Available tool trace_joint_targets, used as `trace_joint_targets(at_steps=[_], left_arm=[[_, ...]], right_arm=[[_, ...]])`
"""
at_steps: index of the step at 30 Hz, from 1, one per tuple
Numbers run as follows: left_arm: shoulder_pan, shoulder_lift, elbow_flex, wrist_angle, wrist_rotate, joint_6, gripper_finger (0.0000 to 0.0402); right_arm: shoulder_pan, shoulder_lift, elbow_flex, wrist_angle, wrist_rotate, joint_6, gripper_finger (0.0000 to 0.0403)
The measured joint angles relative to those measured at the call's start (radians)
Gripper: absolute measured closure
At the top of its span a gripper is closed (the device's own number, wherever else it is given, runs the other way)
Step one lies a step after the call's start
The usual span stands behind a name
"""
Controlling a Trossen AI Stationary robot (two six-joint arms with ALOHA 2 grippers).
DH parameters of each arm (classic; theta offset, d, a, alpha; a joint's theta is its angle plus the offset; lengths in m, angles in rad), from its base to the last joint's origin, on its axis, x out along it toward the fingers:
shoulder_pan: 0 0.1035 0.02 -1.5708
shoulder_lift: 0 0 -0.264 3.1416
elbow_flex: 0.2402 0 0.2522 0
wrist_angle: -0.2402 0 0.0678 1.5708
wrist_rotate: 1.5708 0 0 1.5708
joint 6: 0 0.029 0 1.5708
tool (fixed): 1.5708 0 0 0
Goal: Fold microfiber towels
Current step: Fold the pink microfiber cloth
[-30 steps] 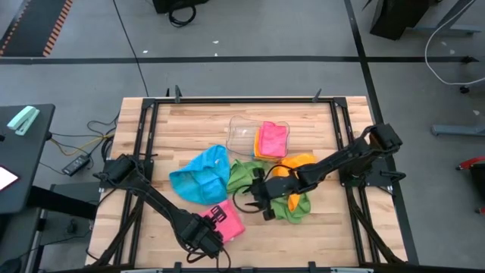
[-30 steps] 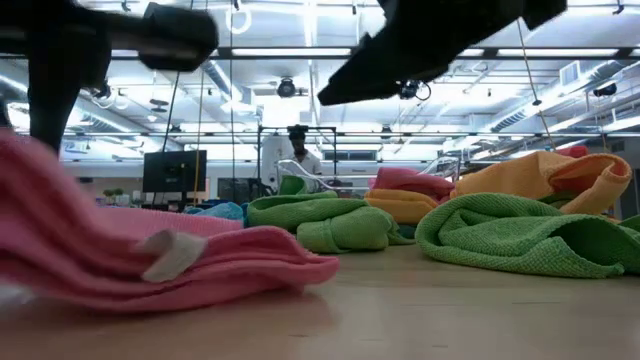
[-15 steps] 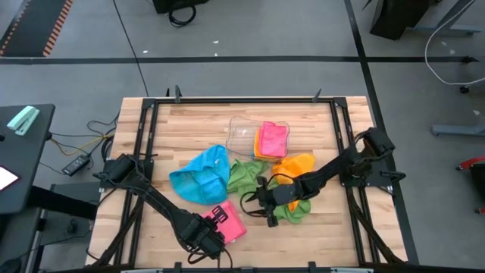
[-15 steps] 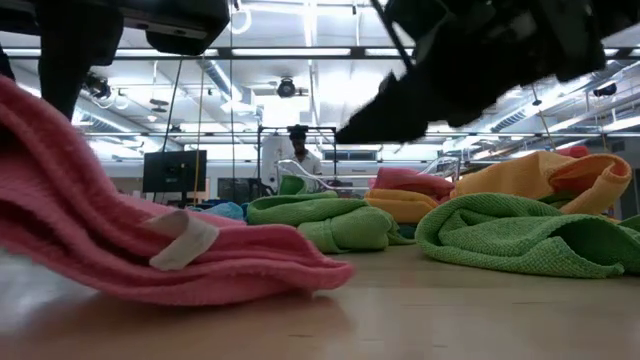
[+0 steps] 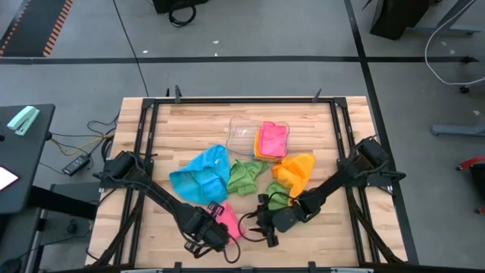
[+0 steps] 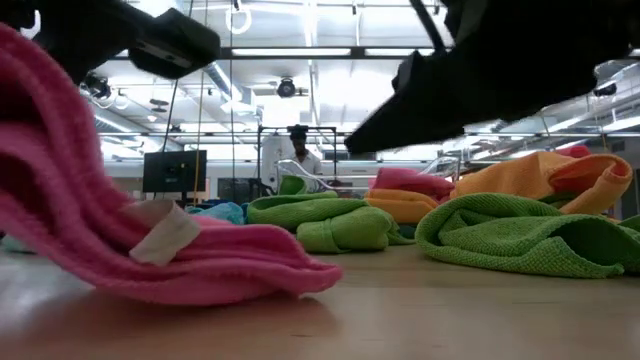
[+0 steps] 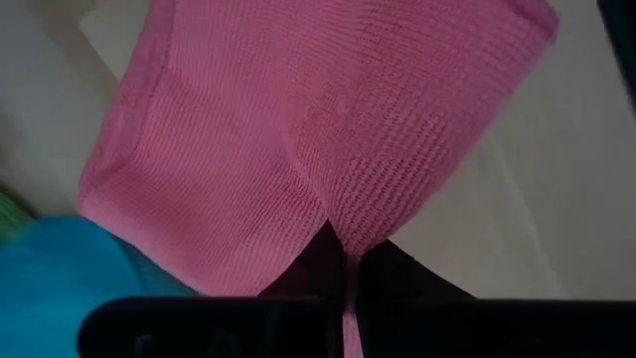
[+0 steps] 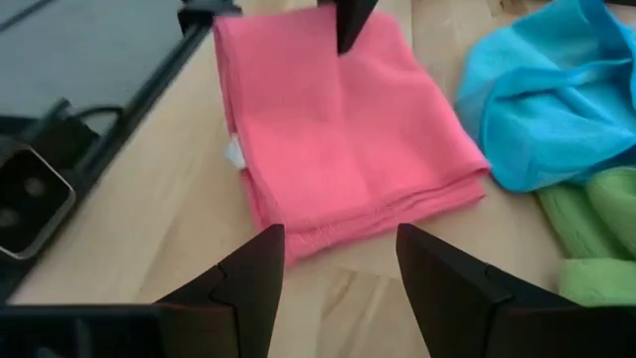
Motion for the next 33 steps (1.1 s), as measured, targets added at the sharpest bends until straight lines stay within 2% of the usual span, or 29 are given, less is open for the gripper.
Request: trace_joint_targets(at_steps=[6, 15, 21, 29, 33], left_arm=[[0.006, 0.0, 0.001, 0.063, 0.018, -0.13, 0.0365], [0.006, -0.003, 0.076, 0.072, 0.019, -0.152, 0.0386], [0.006, -0.003, 0.082, 0.07, 0.018, -0.232, 0.037], [0.026, -0.003, 0.082, 0.164, 0.016, -0.377, 0.0384], [0.039, -0.001, 0.082, 0.218, 0.016, -0.439, 0.0376]], right_arm=[[0.02, -0.013, 0.0, 0.019, 0.002, 0.046, 0.0199], [0.051, 0.042, 0.055, 0.04, 0.031, 0.08, 0.0199], [0.072, 0.043, 0.065, 0.038, 0.08, 0.093, 0.0199], [0.082, 0.044, 0.065, -0.022, 0.08, 0.122, 0.0191], [0.088, 0.03, 0.065, -0.102, 0.074, 0.121, 0.0182]])
